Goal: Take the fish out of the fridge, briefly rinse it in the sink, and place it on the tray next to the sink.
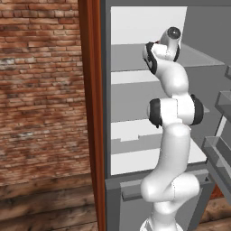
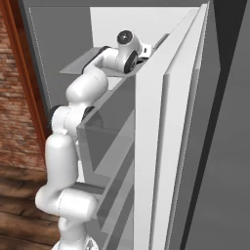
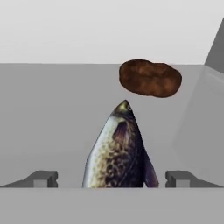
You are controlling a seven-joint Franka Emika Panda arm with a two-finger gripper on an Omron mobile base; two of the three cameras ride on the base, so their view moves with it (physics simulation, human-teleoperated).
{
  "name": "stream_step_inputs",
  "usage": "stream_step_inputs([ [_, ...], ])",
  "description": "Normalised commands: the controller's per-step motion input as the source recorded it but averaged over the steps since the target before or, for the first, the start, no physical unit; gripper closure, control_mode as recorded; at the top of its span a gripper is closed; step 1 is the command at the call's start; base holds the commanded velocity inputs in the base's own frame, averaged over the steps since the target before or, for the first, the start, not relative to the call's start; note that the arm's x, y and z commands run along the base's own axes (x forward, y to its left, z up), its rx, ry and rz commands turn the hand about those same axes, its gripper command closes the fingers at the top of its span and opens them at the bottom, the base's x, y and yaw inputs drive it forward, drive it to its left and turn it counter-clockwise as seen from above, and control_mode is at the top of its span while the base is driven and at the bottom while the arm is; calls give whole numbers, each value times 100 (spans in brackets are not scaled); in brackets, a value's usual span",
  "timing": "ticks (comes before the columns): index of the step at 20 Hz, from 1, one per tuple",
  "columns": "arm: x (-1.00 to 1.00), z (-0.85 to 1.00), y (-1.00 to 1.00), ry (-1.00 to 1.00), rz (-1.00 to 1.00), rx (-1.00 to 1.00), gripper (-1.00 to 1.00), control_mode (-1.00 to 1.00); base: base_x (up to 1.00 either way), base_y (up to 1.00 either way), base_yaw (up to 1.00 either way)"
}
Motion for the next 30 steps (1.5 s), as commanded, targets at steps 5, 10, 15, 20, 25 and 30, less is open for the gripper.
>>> stream_step_inputs([
  [5,18,-33,0,1,0,5,100,-100,0,0,0],
  [10,25,-11,0,0,-1,-2,100,-100,0,0,0],
  [15,-17,-1,0,0,-1,0,100,-100,0,0,0],
  [20,-90,-2,0,-7,0,6,100,-100,0,0,0],
  [25,-100,0,1,-20,0,6,100,-100,0,0,0],
  [30,-100,-12,18,-23,0,1,100,-100,0,0,0],
])
